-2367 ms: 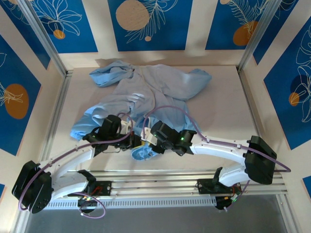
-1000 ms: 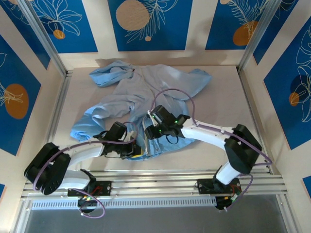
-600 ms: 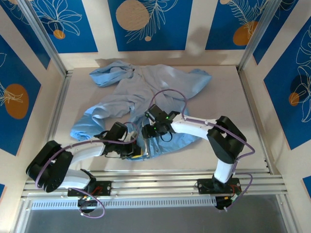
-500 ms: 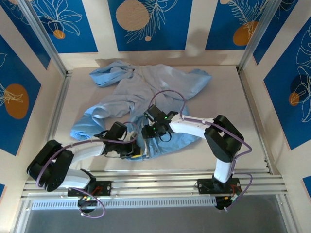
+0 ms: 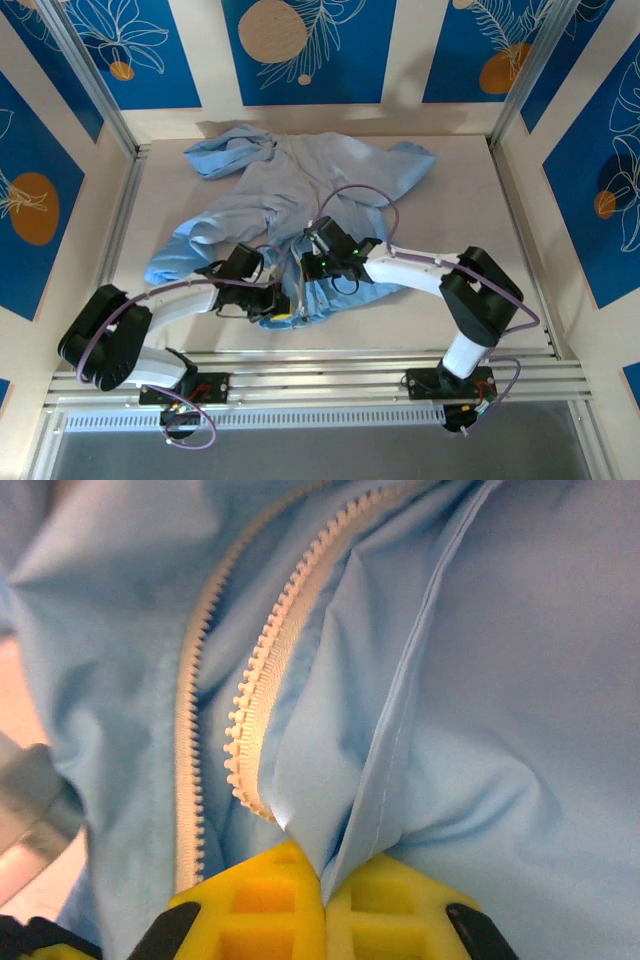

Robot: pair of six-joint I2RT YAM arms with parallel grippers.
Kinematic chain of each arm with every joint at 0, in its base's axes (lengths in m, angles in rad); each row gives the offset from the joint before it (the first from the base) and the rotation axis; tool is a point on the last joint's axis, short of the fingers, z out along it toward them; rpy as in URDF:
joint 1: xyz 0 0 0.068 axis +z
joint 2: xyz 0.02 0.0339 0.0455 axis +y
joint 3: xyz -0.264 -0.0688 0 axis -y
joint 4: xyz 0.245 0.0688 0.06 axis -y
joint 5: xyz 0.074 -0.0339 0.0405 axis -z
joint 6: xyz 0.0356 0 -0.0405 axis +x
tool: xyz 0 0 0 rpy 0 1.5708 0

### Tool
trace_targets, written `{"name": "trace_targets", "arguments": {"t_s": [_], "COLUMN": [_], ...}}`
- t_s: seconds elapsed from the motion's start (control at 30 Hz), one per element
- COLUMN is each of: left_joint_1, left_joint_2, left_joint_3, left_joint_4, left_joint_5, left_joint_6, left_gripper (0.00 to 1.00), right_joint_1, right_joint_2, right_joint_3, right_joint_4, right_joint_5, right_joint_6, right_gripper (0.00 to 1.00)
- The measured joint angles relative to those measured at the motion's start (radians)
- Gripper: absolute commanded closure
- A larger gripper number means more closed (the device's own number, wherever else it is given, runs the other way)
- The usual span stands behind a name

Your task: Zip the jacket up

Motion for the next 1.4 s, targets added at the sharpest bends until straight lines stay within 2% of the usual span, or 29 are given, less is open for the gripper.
{"name": "trace_targets", "arguments": {"t_s": [0.23,0.57,0.6,0.73,0.83,0.93,1.1,1.27,1.4], "left_joint_1": [0.008,0.042,0.043,0.043,0.047,0.057,0.063,0.034,0.011], "left_joint_2": [0.000,-0.001,-0.001,-0.034,-0.106,-0.202,-0.402,-0.659,-0.739], "left_joint_3": [0.046,0.058,0.058,0.058,0.057,0.057,0.012,-0.181,-0.311], "left_joint_4": [-0.061,-0.143,-0.144,-0.154,-0.170,-0.193,-0.173,-0.032,0.060], "left_joint_5": [-0.020,-0.041,-0.040,-0.041,-0.041,-0.050,-0.110,-0.199,-0.237], "left_joint_6": [0.014,0.053,0.060,0.098,0.129,0.158,0.170,0.129,0.060], "left_gripper": [1.00,1.00,0.98,0.58,0.42,0.33,0.32,0.35,0.40], "right_joint_1": [0.003,0.027,0.032,0.047,0.048,0.047,0.047,0.047,0.046], "right_joint_2": [-0.056,-0.137,-0.141,-0.147,-0.152,-0.168,-0.200,-0.211,-0.211], "right_joint_3": [-0.102,-0.185,-0.185,-0.185,-0.185,-0.184,-0.178,-0.167,-0.149], "right_joint_4": [0.207,0.277,0.277,0.272,0.251,0.222,0.172,0.133,0.093], "right_joint_5": [0.025,0.077,0.080,0.101,0.106,0.108,0.111,0.108,0.095], "right_joint_6": [0.000,0.019,0.022,0.027,0.037,0.050,0.073,0.098,0.117], "right_gripper": [1.00,1.00,1.00,1.00,1.00,1.00,1.00,1.00,1.00]}}
